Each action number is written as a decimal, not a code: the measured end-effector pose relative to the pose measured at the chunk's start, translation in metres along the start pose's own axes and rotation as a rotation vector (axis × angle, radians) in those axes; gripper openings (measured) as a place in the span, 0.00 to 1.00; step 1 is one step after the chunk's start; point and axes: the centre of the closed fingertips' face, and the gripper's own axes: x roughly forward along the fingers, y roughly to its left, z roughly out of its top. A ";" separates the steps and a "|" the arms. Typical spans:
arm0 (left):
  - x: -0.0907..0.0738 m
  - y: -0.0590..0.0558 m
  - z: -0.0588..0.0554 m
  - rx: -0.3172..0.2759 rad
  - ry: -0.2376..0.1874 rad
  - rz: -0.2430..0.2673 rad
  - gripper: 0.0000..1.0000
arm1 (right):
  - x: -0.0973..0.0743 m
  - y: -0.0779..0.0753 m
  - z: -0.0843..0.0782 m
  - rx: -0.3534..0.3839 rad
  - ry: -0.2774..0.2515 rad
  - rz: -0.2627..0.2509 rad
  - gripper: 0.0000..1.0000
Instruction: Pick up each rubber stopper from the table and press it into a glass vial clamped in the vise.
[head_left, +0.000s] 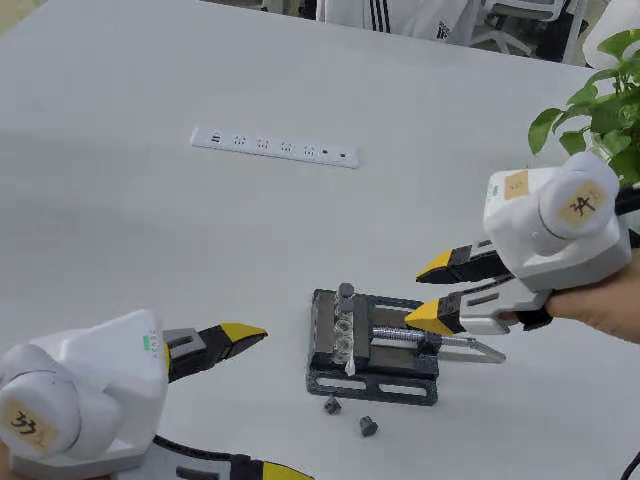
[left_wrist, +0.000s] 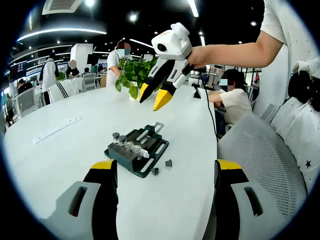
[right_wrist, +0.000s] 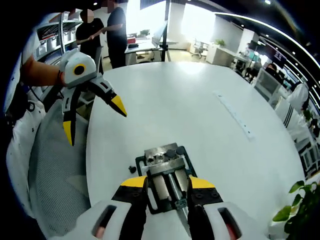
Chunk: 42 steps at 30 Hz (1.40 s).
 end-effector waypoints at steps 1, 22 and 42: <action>0.001 0.000 -0.001 -0.002 0.005 0.002 0.76 | -0.003 0.001 -0.003 0.012 -0.007 -0.007 0.28; 0.029 0.010 -0.030 -0.099 0.101 0.051 0.50 | -0.045 0.033 -0.045 0.179 -0.131 -0.096 0.38; 0.068 0.020 -0.064 -0.199 0.240 0.128 0.23 | -0.061 0.050 -0.058 0.272 -0.200 -0.137 0.37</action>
